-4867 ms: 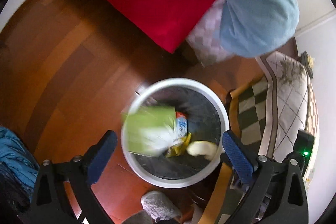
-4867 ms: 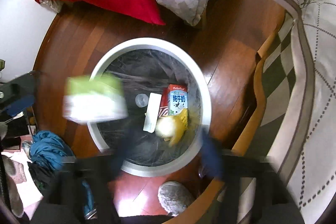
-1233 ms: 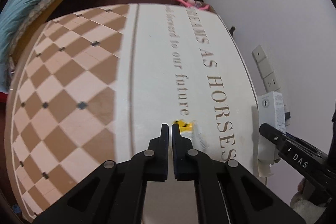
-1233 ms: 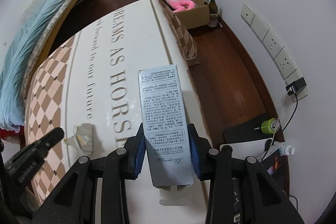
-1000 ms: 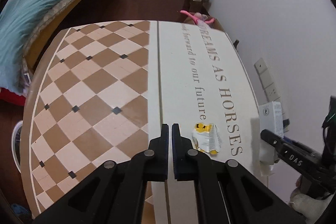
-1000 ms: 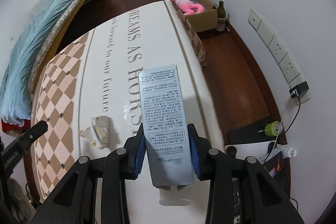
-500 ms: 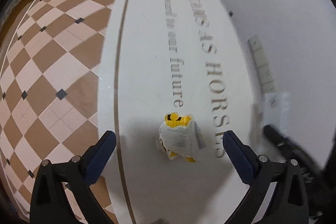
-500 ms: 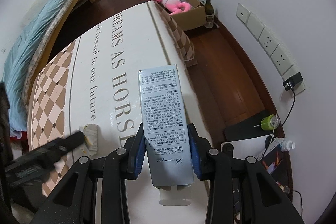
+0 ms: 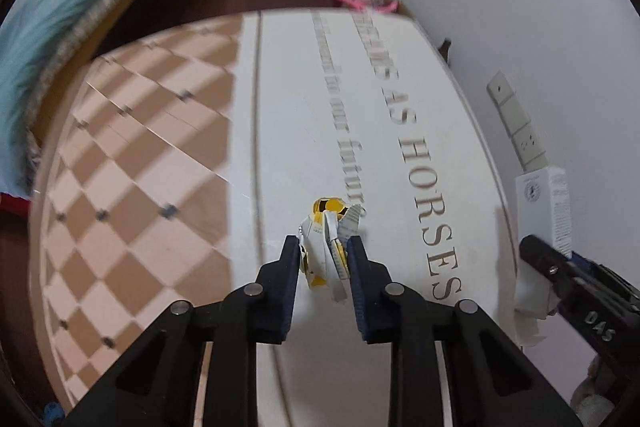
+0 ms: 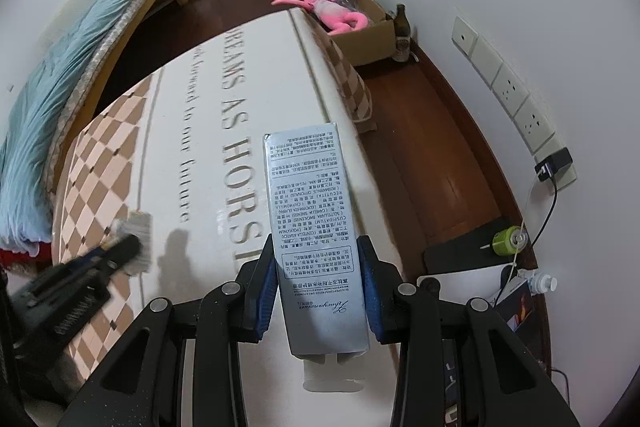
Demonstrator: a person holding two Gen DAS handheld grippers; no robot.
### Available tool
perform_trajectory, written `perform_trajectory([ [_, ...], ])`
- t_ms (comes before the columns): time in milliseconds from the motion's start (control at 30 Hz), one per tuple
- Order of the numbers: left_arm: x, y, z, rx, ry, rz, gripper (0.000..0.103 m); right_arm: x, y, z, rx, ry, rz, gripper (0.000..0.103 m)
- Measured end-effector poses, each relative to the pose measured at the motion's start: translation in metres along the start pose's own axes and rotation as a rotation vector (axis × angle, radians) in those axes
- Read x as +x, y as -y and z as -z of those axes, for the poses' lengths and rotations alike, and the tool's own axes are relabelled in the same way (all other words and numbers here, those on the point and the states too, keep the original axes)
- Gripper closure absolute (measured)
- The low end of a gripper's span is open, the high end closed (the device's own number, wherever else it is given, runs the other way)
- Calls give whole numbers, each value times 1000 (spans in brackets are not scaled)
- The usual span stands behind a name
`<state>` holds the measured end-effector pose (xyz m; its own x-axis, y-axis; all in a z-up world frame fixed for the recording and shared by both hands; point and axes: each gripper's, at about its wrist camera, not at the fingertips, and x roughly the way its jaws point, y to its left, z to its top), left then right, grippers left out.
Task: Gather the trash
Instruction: 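Carry the white box and paper wrapper with both tools over the bin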
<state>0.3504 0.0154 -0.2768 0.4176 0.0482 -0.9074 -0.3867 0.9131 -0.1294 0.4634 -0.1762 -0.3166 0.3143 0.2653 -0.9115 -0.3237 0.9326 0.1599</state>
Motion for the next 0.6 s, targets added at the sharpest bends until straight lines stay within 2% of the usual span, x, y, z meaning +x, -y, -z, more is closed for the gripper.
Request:
perform_trajectory([
  [200, -63, -40, -5, -19, 134, -4, 83, -31, -43, 7, -64, 39, -54, 64],
  [333, -110, -80, -2, -52, 216, 3, 83, -55, -83, 13, -111, 69, -103, 64],
  [600, -172, -182, 21, -186, 292, -11, 83, -100, -191, 27, -223, 119, -221, 64],
])
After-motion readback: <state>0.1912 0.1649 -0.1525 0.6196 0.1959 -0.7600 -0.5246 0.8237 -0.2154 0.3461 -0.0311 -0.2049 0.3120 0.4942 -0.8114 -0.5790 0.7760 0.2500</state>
